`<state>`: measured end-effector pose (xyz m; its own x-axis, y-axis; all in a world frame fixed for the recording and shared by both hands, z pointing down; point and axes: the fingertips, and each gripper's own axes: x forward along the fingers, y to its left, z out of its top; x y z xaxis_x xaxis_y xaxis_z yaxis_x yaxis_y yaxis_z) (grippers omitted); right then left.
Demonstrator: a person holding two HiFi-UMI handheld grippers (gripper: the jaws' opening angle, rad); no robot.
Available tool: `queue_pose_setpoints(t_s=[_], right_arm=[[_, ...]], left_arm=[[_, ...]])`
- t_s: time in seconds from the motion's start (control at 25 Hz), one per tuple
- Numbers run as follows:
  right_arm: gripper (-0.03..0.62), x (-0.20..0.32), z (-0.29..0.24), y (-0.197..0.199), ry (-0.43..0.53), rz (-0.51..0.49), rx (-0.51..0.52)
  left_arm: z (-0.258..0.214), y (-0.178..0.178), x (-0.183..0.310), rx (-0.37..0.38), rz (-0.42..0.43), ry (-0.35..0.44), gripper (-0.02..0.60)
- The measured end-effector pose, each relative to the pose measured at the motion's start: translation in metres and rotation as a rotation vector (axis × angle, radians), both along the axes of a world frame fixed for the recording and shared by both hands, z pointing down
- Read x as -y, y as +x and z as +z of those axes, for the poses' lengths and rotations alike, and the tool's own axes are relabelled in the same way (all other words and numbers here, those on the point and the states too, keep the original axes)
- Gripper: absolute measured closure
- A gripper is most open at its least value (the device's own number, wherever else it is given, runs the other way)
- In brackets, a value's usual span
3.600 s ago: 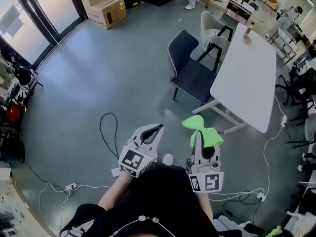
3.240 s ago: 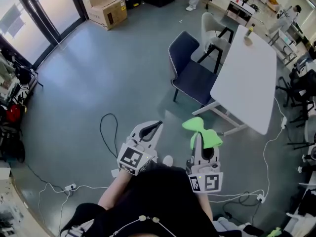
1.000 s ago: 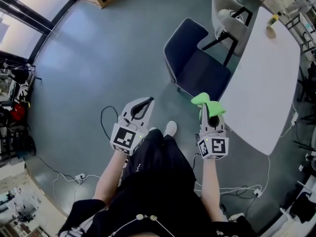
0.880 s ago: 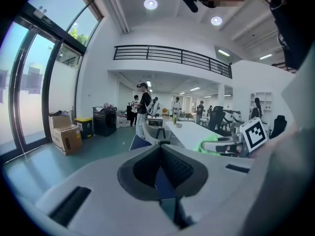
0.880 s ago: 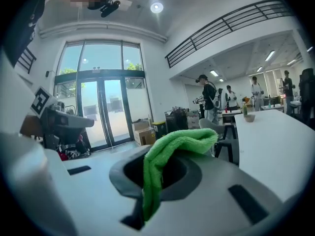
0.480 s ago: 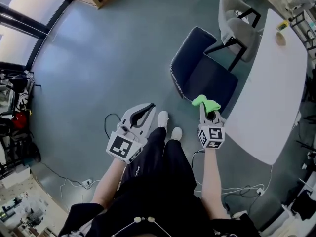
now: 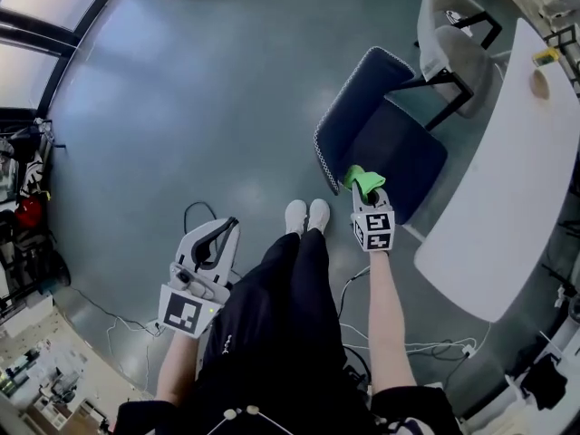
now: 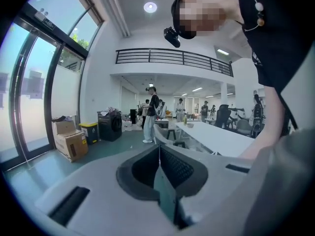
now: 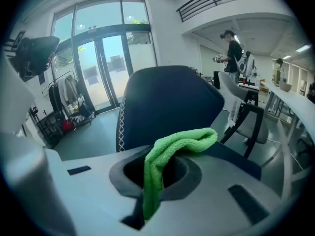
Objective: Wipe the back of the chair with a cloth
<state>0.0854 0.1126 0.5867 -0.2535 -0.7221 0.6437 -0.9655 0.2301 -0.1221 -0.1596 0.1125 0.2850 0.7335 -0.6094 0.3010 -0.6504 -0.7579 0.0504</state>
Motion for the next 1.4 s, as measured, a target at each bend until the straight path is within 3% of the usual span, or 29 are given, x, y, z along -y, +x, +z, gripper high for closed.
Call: queue_pose_setpoints(t_s=[0.12, 0.28, 0.44, 0.72, 1.08, 1.4], right_arm=[[0.574, 0.002, 0.034, -0.005, -0.058, -0.085, -0.002], [0.574, 0.002, 0.075, -0.014, -0.153, -0.138, 0.015], [0.574, 0.015, 0.09, -0.03, -0.193, -0.119, 0.077], [0.574, 0.024, 0.101, -0.035, -0.247, -0.055, 0.226], [0.574, 0.027, 0.054, -0.04, -0.153, -0.082, 0.305], [0.574, 0.047, -0.025, -0.053, 0.023, -0.083, 0.379]], left_arm=[[0.016, -0.011, 0.003, 0.021, -0.042, -0.034, 0.583], [0.031, -0.013, 0.0, 0.07, -0.035, -0.049, 0.583], [0.036, -0.015, -0.004, 0.091, -0.044, -0.067, 0.583], [0.027, -0.008, 0.0, 0.109, -0.047, -0.031, 0.583], [0.026, -0.009, 0.004, 0.124, -0.071, -0.027, 0.583], [0.022, -0.003, 0.009, 0.142, -0.071, -0.009, 0.583]])
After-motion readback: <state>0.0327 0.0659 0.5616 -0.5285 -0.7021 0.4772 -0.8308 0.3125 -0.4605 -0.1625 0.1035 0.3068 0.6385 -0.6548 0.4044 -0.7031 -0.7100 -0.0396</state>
